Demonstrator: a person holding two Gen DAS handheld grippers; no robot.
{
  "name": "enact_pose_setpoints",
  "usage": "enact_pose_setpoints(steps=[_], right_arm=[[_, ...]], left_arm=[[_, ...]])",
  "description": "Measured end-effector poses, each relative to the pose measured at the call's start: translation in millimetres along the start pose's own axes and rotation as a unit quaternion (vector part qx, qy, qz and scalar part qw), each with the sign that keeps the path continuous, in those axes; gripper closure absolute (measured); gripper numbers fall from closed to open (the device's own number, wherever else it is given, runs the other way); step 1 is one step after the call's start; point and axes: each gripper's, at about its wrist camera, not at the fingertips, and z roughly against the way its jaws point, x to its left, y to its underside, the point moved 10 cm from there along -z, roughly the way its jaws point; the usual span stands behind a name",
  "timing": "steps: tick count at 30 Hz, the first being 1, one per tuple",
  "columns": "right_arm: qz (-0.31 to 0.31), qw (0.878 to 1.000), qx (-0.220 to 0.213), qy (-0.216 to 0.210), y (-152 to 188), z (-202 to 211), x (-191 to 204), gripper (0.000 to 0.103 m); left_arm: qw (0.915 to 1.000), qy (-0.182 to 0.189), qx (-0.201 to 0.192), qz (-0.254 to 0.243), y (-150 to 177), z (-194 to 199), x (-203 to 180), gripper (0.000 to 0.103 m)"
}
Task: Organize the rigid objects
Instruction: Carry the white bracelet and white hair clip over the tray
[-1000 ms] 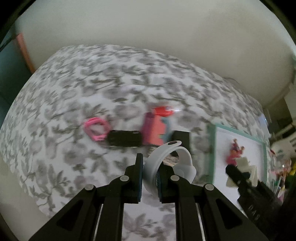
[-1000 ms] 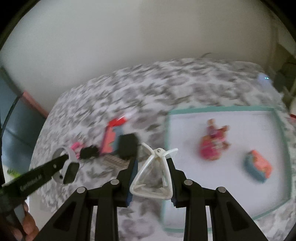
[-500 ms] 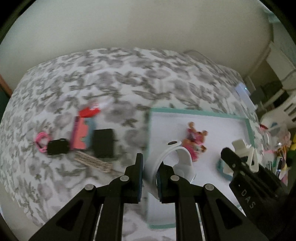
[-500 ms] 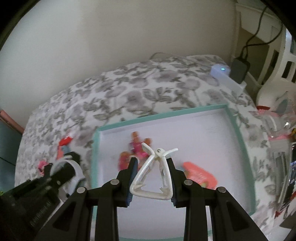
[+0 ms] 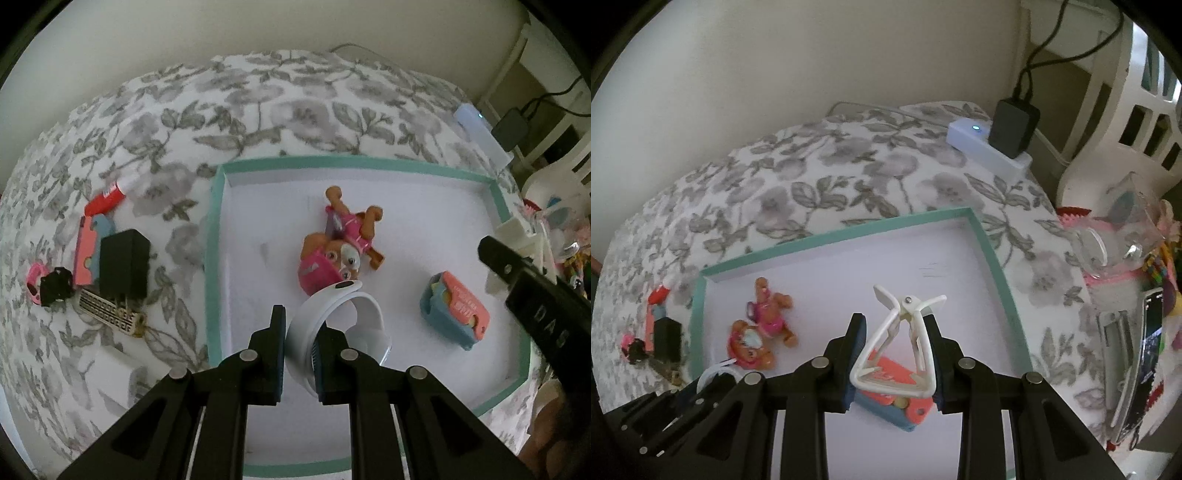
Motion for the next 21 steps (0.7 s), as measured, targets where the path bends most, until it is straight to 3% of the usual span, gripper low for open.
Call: enact_pose_setpoints(steps=[16,18,21], right_arm=[[0.012,0.999,0.015,0.031,11,-14,-6,0.071],[0.012,0.999,0.015,0.033,11,-14,-7,0.071],[0.017,0.999,0.015,0.031,11,-14,-5,0.07]], left_arm=[[0.9999,0.006,0.014,0.003,4,-11,2,0.088],[0.9998,0.011,0.017,0.007,5,-11,3,0.085],[0.9996,0.018,0.018,0.015,6,-9,4,0.068]])
